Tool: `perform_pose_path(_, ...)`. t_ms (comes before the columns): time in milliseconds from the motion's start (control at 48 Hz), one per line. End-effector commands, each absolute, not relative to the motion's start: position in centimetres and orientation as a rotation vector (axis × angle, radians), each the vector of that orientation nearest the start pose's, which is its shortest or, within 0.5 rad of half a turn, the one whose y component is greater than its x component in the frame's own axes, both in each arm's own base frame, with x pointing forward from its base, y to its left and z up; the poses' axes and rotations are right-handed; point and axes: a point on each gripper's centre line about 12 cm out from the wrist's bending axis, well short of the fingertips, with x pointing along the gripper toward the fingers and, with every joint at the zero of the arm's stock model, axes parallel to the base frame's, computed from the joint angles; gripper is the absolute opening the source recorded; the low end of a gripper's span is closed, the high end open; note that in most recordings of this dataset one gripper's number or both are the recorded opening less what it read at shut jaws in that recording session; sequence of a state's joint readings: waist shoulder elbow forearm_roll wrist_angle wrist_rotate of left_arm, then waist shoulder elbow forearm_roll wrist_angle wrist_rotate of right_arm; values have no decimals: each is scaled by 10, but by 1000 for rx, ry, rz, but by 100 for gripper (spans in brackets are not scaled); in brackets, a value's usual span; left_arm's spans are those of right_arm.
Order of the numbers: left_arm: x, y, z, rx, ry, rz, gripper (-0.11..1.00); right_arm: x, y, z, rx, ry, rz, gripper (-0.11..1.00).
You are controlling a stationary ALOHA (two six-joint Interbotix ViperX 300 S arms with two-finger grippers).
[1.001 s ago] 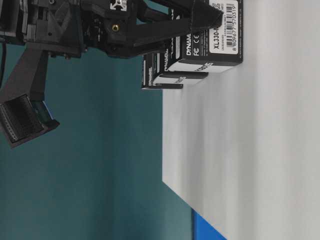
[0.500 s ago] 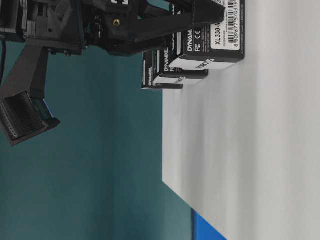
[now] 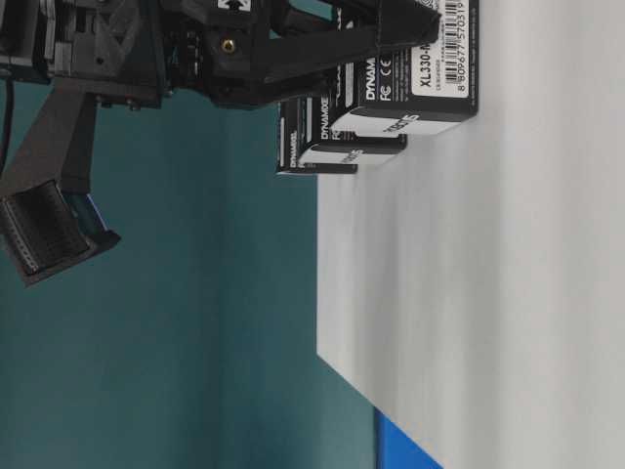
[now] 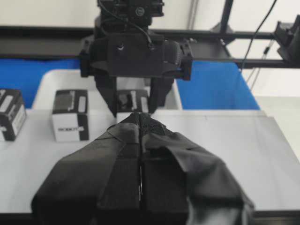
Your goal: Place the box from the white plastic tray onto the white base.
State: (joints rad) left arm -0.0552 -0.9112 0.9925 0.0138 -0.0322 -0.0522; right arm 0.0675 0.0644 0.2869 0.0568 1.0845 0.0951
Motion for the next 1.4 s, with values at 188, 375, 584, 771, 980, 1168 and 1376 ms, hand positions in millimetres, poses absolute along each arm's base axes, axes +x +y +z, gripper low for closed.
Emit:
perform_pose_path(188,218,-12,338,-35,26,-55,-7,377,30,201,92,1426,6,100)
perform_pose_path(375,218,-12,337,-35,27,-55,-7,376,29,203,89,1419,-1,99)
perform_pose_path(584,218,-12,334,-34,49,-55,-7,372,26,230,73,1353,-12,99)
perform_pose_path(771,217,-12,332,-32,71,-54,-7,362,23,279,109,1190,-22,99)
perform_pose_path(980,217,-12,332,-32,75,-54,-7,333,22,321,133,1035,-18,99)
perform_pose_path(1168,217,-12,331,-33,79,-55,-7,299,19,335,134,927,-9,99)
perform_pose_path(1376,216,-13,332,-38,75,-57,-7,269,17,345,148,735,5,99)
